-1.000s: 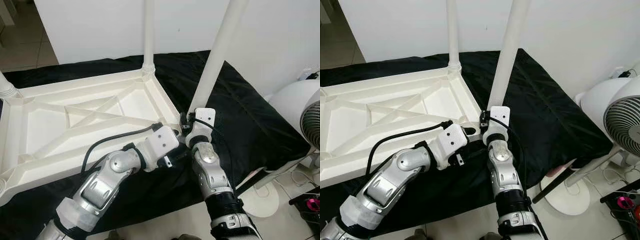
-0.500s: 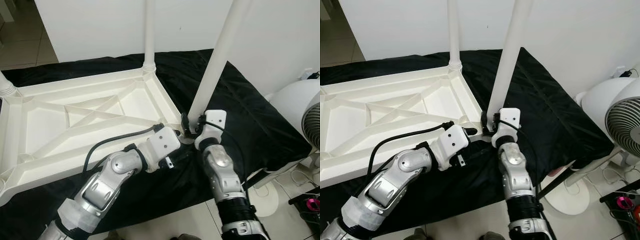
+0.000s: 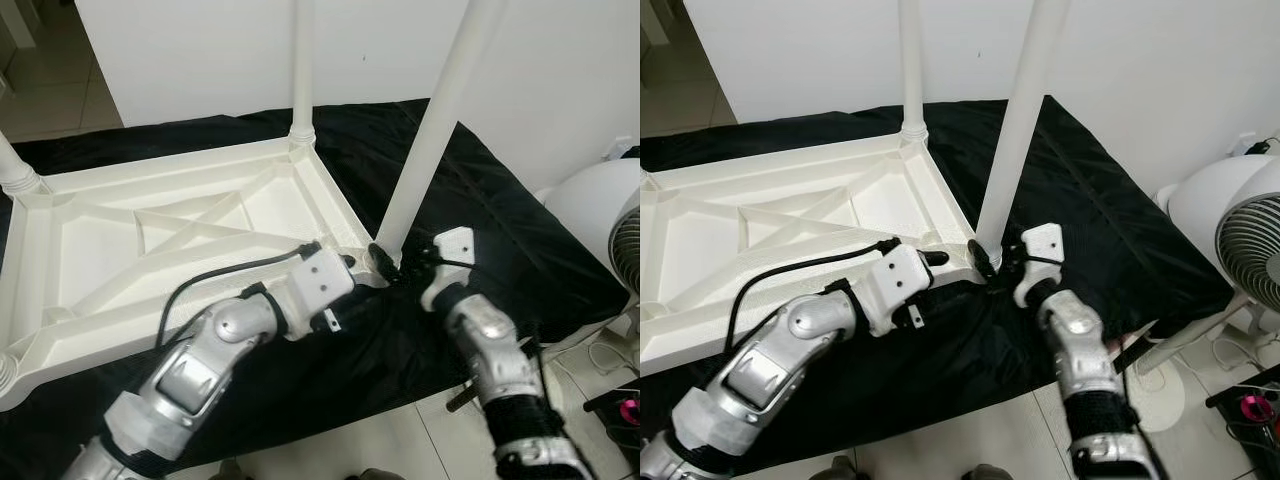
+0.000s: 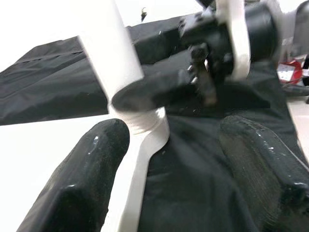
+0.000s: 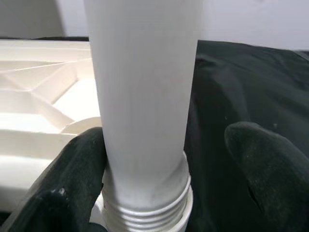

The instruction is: Building children table

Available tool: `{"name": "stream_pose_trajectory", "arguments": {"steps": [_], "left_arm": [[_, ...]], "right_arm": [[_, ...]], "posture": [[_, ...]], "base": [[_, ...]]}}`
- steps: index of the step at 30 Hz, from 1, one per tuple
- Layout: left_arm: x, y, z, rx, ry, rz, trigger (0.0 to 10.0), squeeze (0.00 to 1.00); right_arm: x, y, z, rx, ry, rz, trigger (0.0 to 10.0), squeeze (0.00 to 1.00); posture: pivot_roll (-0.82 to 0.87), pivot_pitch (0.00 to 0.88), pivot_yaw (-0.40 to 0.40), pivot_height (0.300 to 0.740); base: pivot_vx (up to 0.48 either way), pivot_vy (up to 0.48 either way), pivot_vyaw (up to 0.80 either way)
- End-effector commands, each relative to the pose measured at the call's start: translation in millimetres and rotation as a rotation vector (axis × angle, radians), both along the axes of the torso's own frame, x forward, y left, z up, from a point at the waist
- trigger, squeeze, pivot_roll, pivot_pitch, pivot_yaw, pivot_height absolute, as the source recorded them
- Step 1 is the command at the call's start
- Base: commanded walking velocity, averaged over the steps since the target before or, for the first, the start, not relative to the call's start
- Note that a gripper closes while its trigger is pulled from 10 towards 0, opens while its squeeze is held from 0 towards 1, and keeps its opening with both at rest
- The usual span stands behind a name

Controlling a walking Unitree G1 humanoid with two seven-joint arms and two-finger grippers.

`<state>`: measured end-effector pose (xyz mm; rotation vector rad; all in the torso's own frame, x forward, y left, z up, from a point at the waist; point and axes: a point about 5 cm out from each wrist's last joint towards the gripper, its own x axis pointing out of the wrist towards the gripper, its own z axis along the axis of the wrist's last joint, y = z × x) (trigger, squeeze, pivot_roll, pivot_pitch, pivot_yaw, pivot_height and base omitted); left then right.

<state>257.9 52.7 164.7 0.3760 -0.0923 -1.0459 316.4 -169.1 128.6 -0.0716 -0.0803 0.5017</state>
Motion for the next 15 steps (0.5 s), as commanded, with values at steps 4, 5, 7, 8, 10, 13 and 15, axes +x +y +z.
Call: {"name": "stream_pose_trajectory", "arguments": {"steps": [4, 5, 7, 8, 10, 13, 15], "left_arm": [[0.8, 2.7, -1.8, 0.033, 0.022, -0.092, 10.0, 0.00], [0.8, 2.7, -1.8, 0.033, 0.022, -0.092, 10.0, 0.00], [2.4, 2.4, -0.8, 0.029, 0.011, -0.076, 10.0, 0.00], [3.2, 2.2, 0.5, 0.021, 0.005, -0.065, 10.0, 0.00], [3.2, 2.2, 0.5, 0.021, 0.005, -0.065, 10.0, 0.00], [5.9, 0.0, 0.3, 0.010, -0.001, -0.035, 10.0, 0.00], [6.6, -2.5, 0.2, -0.008, 0.000, -0.025, 10.0, 0.00]], "right_arm": [[13.1, -3.4, 3.8, -0.043, 0.018, 0.097, 10.0, 0.00], [13.1, -3.4, 3.8, -0.043, 0.018, 0.097, 10.0, 0.00], [17.1, -2.5, 6.0, -0.056, 0.016, 0.122, 10.0, 0.00], [20.3, -0.7, 8.3, -0.064, 0.014, 0.143, 10.0, 0.00], [20.3, -0.7, 8.3, -0.064, 0.014, 0.143, 10.0, 0.00], [29.6, 5.5, 12.4, -0.077, 0.018, 0.174, 10.0, 0.00], [33.7, 9.1, 13.6, -0.086, 0.021, 0.189, 10.0, 0.00]], "posture": [[-0.09, 0.000, -0.013, 0.740], [-0.09, 0.000, -0.013, 0.740], [-0.08, 0.000, -0.010, 0.740], [-0.07, 0.000, -0.021, 0.740], [-0.07, 0.000, -0.021, 0.740], [-0.06, 0.000, -0.022, 0.740], [-0.06, 0.000, -0.017, 0.740]], "base": [[0.000, 0.000, 0.00], [0.000, 0.000, 0.00], [0.000, 0.000, 0.00], [0.000, 0.000, 0.00], [0.000, 0.000, 0.00], [0.000, 0.000, 0.00], [0.000, 0.000, 0.00]]}}
